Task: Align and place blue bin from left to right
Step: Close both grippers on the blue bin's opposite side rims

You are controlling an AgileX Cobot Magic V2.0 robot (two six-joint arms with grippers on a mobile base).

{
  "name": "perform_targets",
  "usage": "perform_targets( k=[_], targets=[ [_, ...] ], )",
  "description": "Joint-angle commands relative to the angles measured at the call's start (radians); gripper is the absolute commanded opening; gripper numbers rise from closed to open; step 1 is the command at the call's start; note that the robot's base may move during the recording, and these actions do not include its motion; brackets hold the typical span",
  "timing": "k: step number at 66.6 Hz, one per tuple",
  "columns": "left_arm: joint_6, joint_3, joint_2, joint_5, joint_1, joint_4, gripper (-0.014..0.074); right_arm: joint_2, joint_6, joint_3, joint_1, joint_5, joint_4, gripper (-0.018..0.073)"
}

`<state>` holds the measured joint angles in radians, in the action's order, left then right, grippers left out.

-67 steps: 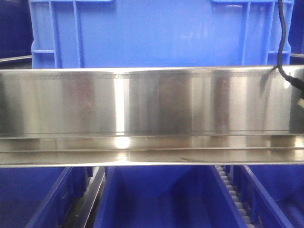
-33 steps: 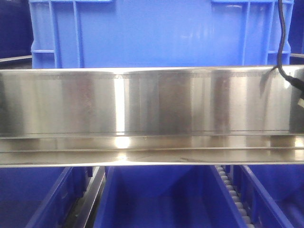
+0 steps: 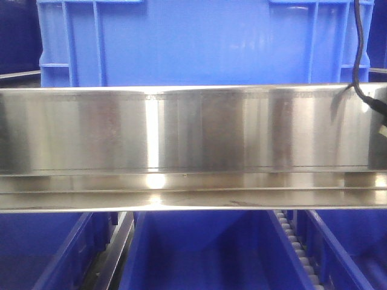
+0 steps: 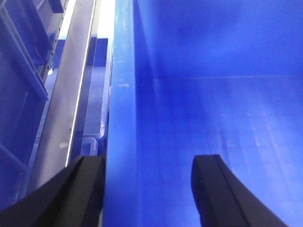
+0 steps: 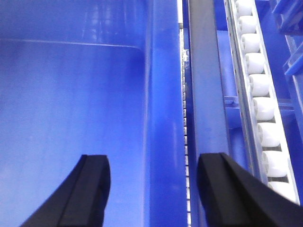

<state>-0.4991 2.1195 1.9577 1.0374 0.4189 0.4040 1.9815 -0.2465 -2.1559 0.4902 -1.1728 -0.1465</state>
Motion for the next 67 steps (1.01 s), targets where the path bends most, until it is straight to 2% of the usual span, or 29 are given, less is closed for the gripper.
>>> perform_targets(
  k=[1, 16, 25, 29, 39, 41, 46, 67],
  targets=[
    [-0.008, 0.011, -0.004, -0.001, -0.001, 0.000, 0.0307, -0.002, -0.003, -0.007, 0.000, -0.004, 0.002, 0.0307],
    [-0.009, 0.011, -0.004, -0.001, -0.001, 0.000, 0.0300, -0.002, -0.003, -0.007, 0.000, -0.004, 0.002, 0.0307],
    [-0.009, 0.011, -0.004, 0.006, -0.001, -0.018, 0.0209, -0.002, -0.003, -0.007, 0.000, -0.004, 0.002, 0.0288],
    [-0.009, 0.011, -0.004, 0.009, -0.001, -0.018, 0.0138, -0.002, -0.003, -0.007, 0.000, -0.004, 0.002, 0.0233],
    [-0.009, 0.011, -0.004, 0.019, -0.001, -0.020, -0.0112, -0.002, -0.003, -0.007, 0.000, -0.007, 0.002, -0.0047],
    [-0.009, 0.011, -0.004, 0.019, -0.001, -0.020, -0.0110, -0.002, -0.003, -0.007, 0.000, -0.007, 0.002, -0.0098],
    [-0.009, 0.011, -0.004, 0.019, -0.001, -0.020, -0.0111, -0.002, -0.003, -0.007, 0.000, -0.007, 0.002, -0.0064],
    [-0.009, 0.011, -0.004, -0.034, -0.001, -0.022, -0.0111, -0.001, -0.003, -0.007, 0.000, 0.013, 0.002, -0.0070]
  ],
)
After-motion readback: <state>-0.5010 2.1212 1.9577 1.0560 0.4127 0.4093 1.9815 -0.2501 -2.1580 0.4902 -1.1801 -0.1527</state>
